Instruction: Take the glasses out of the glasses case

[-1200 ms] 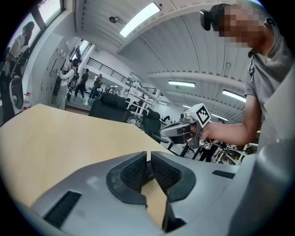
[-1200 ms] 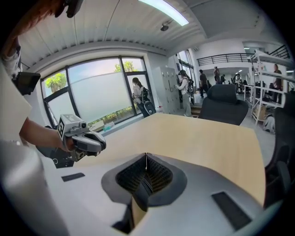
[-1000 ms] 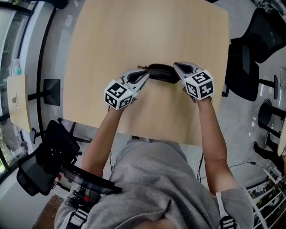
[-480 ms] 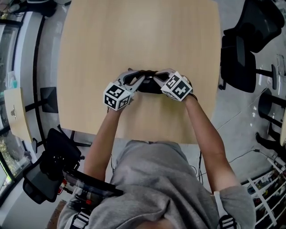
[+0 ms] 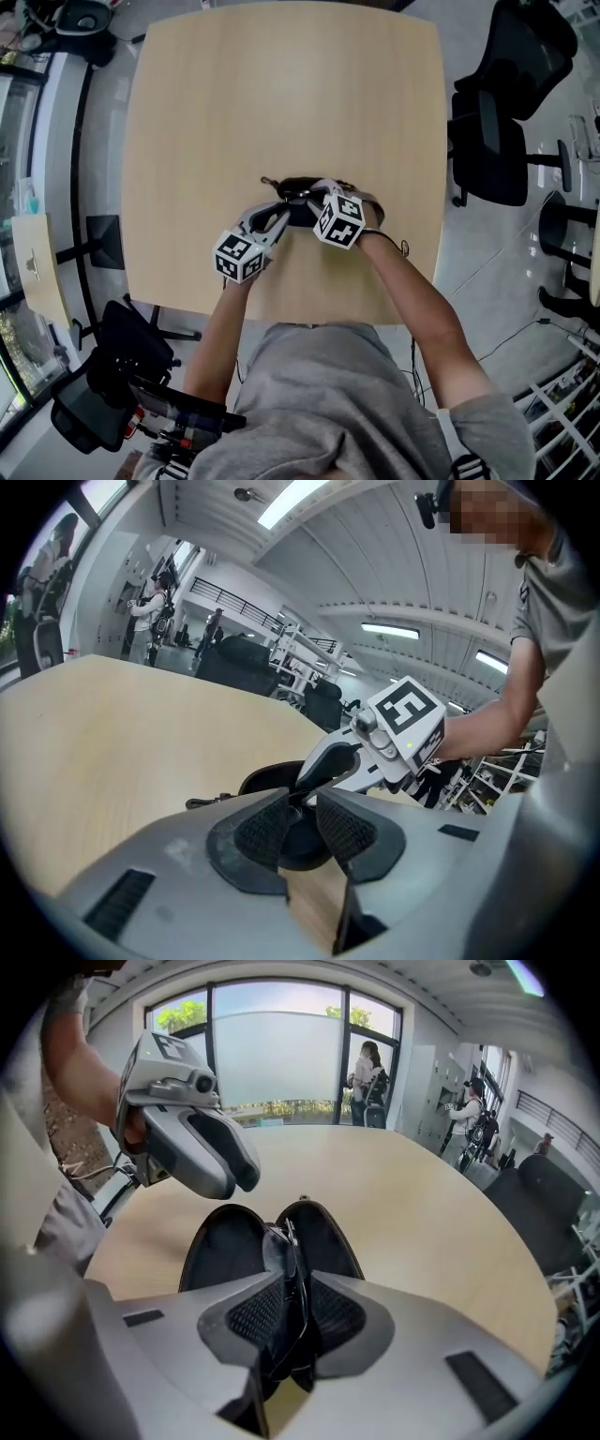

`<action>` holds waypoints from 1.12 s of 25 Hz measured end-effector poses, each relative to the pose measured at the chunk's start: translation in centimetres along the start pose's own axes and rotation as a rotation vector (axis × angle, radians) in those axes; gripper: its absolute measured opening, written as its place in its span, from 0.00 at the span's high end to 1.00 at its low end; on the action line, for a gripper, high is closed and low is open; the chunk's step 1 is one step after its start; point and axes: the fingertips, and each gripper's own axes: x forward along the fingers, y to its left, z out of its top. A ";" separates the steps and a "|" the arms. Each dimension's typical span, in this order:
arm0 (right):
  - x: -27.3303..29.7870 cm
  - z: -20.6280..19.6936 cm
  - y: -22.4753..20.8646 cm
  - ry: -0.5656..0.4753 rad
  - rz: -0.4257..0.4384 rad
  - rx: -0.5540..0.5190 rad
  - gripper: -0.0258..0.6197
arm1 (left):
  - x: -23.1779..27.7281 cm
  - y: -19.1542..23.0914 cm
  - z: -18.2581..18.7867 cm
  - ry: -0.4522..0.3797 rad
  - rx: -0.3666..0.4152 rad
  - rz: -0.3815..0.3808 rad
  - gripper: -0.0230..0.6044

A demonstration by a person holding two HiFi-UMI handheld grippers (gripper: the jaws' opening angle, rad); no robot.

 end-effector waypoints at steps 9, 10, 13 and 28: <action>-0.5 -1.1 2.1 0.088 -0.016 0.014 0.91 | -4.9 -3.7 -1.3 -0.019 -0.033 0.011 0.85; -0.9 -1.0 2.1 0.091 -0.023 0.018 0.91 | -5.3 -4.0 -1.1 -0.024 -0.032 0.012 0.85; -1.9 -0.5 2.3 0.082 -0.039 0.021 0.91 | -6.4 -4.5 -0.9 -0.049 -0.026 0.021 0.85; -7.2 3.1 4.6 0.001 -0.125 0.045 0.91 | -13.1 -7.1 0.0 -0.141 0.011 0.049 0.85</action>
